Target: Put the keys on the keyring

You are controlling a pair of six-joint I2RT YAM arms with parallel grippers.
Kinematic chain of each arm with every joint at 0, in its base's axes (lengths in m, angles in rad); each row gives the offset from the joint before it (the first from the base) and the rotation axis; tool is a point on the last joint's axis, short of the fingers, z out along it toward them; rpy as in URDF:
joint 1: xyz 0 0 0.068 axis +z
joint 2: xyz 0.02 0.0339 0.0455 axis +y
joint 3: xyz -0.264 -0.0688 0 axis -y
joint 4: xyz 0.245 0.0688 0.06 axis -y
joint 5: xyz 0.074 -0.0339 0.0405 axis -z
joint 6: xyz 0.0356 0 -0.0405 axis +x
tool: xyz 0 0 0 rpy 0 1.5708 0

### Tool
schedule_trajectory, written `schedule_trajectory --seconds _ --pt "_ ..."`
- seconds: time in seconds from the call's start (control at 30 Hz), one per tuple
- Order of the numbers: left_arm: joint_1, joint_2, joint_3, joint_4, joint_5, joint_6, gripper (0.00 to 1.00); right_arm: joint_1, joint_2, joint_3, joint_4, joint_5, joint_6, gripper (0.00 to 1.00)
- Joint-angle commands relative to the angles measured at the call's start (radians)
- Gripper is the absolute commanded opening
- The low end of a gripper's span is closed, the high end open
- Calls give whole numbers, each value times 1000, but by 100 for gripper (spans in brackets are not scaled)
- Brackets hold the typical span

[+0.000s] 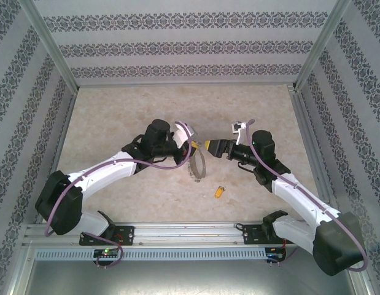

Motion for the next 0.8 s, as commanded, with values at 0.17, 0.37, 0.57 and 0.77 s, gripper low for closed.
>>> schedule_trajectory --seconds 0.17,0.37,0.57,0.77 --pt "29 -57 0 75 106 -20 0 1 4 11 41 -82 -88 80" --pt "62 -54 19 53 160 -32 0 3 43 44 50 -124 -113 56" --pt "92 -43 9 76 187 -50 0 11 44 38 54 -109 -105 56" --pt "106 -25 -18 110 206 -68 0 71 42 25 61 -85 -102 56"
